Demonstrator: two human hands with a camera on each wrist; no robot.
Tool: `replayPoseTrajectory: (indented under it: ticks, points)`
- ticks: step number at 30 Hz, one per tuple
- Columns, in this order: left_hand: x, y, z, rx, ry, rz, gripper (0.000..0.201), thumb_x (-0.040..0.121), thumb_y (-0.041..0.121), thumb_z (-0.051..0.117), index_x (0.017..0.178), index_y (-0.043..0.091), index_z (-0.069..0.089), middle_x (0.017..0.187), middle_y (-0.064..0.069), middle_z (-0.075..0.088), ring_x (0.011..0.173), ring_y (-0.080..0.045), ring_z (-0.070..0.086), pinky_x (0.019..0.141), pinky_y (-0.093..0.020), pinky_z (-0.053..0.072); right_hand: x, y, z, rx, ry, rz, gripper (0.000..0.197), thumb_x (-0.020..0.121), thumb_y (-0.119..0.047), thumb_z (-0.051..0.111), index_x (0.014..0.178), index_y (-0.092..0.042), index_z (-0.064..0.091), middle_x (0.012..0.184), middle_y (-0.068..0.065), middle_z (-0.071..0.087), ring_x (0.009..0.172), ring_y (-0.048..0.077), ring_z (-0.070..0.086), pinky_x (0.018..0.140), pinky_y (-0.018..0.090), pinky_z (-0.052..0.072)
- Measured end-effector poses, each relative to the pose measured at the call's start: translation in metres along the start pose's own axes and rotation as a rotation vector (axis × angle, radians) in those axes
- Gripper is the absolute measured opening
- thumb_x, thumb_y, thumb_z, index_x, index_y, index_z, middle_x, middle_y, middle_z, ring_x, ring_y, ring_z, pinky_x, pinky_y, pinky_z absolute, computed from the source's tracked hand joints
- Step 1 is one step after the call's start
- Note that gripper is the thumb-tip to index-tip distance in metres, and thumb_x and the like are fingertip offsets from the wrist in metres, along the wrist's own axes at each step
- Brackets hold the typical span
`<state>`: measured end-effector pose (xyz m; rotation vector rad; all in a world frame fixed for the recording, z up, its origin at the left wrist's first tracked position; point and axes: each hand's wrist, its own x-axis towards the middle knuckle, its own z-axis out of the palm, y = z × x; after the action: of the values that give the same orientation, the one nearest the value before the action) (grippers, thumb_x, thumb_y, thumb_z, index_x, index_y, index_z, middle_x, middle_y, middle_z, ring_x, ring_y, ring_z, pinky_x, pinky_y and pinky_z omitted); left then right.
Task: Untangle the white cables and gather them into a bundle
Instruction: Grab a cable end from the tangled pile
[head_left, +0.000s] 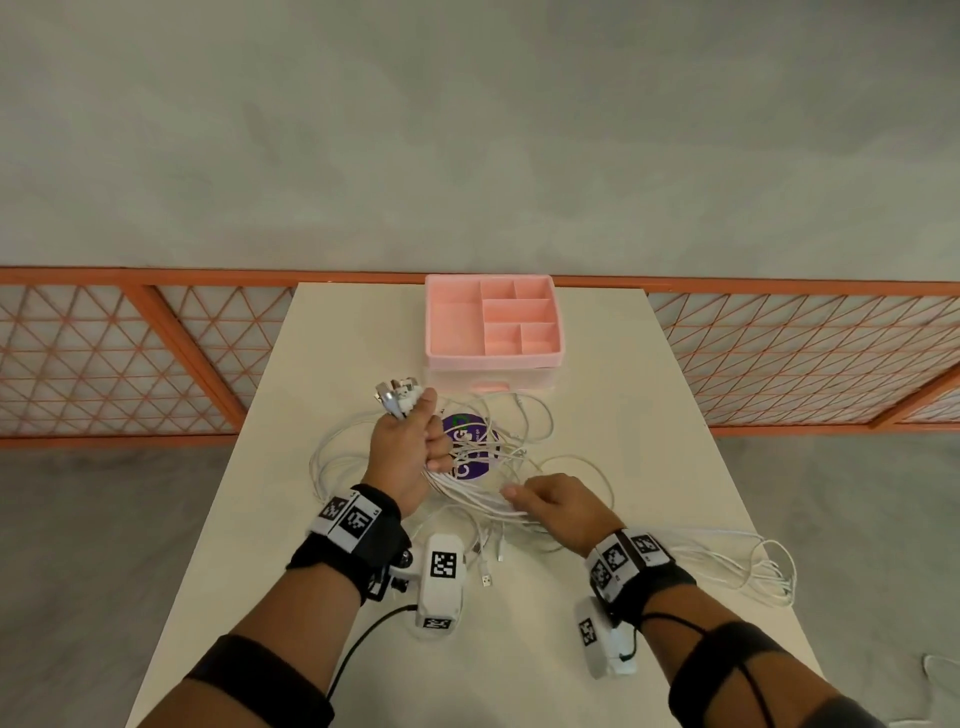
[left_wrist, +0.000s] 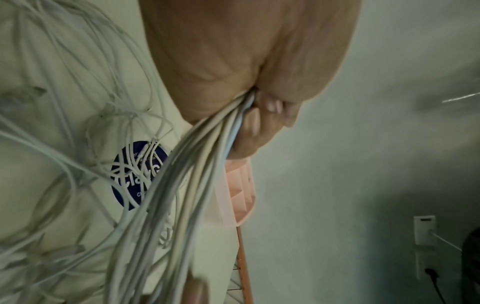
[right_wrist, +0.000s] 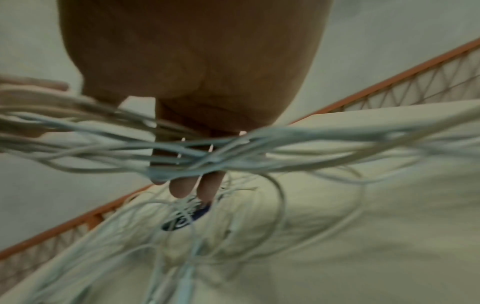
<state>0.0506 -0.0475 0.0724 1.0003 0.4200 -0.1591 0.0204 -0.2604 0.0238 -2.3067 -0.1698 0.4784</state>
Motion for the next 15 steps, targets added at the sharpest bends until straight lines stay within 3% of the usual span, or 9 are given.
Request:
replayPoseTrajectory:
  ticks: [4, 6, 8, 11, 15]
  points:
    - [-0.001, -0.006, -0.001, 0.040, -0.011, -0.013, 0.038, 0.102, 0.027, 0.056, 0.067, 0.020, 0.043, 0.057, 0.005, 0.028, 0.043, -0.008, 0.022, 0.040, -0.018, 0.021, -0.006, 0.037, -0.011, 0.079, 0.000, 0.042, 0.011, 0.087, -0.043, 0.070, 0.078, -0.036, 0.069, 0.093, -0.007, 0.068, 0.092, 0.009, 0.063, 0.090, 0.030, 0.047]
    - [-0.003, -0.012, 0.001, 0.076, -0.033, -0.045, 0.039, 0.102, 0.026, 0.057, 0.067, 0.021, 0.040, 0.056, 0.005, 0.028, 0.042, -0.008, 0.023, 0.040, -0.018, 0.020, -0.003, 0.050, -0.015, -0.011, 0.106, -0.025, 0.013, 0.092, -0.029, 0.066, 0.090, -0.041, 0.071, 0.100, -0.007, 0.063, 0.099, 0.011, 0.060, 0.095, 0.033, 0.046]
    - [-0.005, -0.017, 0.004, 0.129, -0.077, -0.091, 0.039, 0.102, 0.027, 0.056, 0.067, 0.021, 0.039, 0.054, 0.006, 0.029, 0.042, -0.008, 0.022, 0.040, -0.019, 0.019, 0.001, 0.053, -0.019, -0.147, 0.210, -0.057, 0.017, 0.094, -0.025, 0.062, 0.101, -0.034, 0.074, 0.099, -0.007, 0.056, 0.097, 0.014, 0.055, 0.090, 0.031, 0.046]
    - [-0.007, -0.020, 0.008, 0.195, -0.128, -0.140, 0.041, 0.102, 0.030, 0.057, 0.066, 0.022, 0.037, 0.054, 0.006, 0.027, 0.043, -0.008, 0.020, 0.038, -0.018, 0.019, 0.004, 0.043, -0.023, -0.291, 0.260, -0.084, 0.015, 0.090, -0.023, 0.062, 0.100, -0.025, 0.073, 0.096, -0.006, 0.054, 0.086, 0.015, 0.055, 0.077, 0.033, 0.050]
    - [-0.004, -0.008, 0.007, 0.121, -0.136, -0.165, 0.037, 0.102, 0.028, 0.056, 0.069, 0.022, 0.040, 0.054, 0.007, 0.026, 0.042, -0.006, 0.021, 0.037, -0.017, 0.019, 0.006, 0.047, -0.026, -0.444, 0.268, 0.067, 0.015, 0.090, -0.025, 0.058, 0.100, -0.019, 0.067, 0.100, 0.002, 0.056, 0.091, 0.023, 0.058, 0.073, 0.032, 0.050]
